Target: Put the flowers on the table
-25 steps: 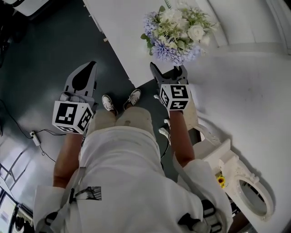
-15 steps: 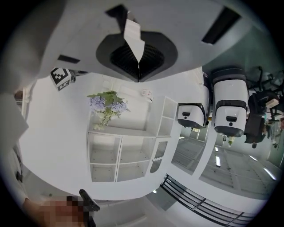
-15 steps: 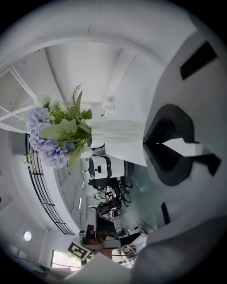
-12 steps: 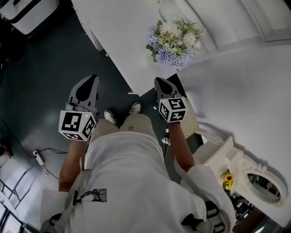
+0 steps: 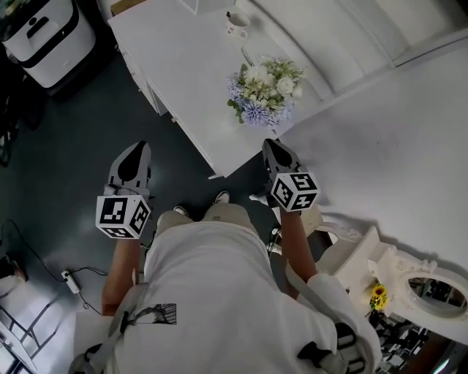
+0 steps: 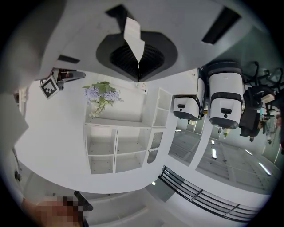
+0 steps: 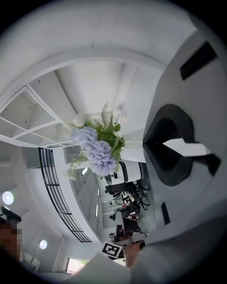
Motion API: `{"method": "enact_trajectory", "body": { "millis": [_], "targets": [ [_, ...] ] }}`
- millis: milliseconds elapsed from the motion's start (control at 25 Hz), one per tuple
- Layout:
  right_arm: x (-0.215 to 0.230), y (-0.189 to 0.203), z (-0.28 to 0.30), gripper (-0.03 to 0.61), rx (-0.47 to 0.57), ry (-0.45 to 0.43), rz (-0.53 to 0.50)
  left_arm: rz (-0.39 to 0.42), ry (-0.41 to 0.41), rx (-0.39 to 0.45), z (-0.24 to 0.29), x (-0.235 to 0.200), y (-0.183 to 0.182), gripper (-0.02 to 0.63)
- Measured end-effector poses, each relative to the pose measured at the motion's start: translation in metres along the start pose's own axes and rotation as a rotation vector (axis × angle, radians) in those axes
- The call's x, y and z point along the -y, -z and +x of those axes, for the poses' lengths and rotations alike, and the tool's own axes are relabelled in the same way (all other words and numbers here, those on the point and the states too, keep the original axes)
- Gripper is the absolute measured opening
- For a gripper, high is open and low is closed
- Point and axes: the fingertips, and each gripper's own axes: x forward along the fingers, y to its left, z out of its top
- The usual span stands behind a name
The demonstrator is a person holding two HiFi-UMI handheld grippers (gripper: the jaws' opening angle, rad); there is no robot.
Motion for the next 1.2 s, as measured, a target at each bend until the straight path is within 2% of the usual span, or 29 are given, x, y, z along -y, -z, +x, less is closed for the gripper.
{"method": "enact_trajectory", "body": {
  "millis": [480,600,800,1000,1200],
  "targets": [
    [0.037,-0.093,-0.067,0.009,0.191,0.090,-0.104,0.030,-0.024,0.079,0.026,0.004,-0.049,0.015],
    [0.042,-0.106,-0.076,0.009,0.206,0.112,-0.157,0.038,-0.023,0.098,0.036,0.007,-0.059,0.015],
    [0.050,-0.126,-0.092,0.009,0.257,0.124,-0.174,0.056,-0.005,0.128,0.043,0.018,-0.078,0.015],
    [0.058,-0.147,-0.111,0.009,0.328,0.127,-0.146,0.094,-0.032,0.160,0.042,0.021,-0.095,0.015],
    [0.059,-0.170,-0.121,0.010,0.375,0.140,-0.190,0.119,-0.074,0.187,0.038,0.018,-0.109,0.015]
  ]
}}
